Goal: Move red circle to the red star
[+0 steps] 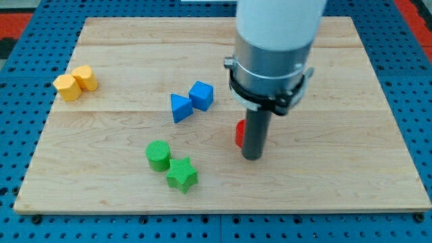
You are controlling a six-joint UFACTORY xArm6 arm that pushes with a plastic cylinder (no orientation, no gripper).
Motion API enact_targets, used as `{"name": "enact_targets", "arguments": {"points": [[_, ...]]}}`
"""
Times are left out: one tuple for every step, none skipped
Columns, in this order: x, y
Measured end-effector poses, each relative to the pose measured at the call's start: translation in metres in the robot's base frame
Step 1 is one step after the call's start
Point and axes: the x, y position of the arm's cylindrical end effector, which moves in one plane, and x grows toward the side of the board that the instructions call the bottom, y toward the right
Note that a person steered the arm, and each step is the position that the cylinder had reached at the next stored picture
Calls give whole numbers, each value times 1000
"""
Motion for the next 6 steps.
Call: {"name": "enact_targets", "arguments": {"points": [[-28, -20], [-62, -32], [-137, 22], [-185, 94], [-135, 62], [-131, 106]]}}
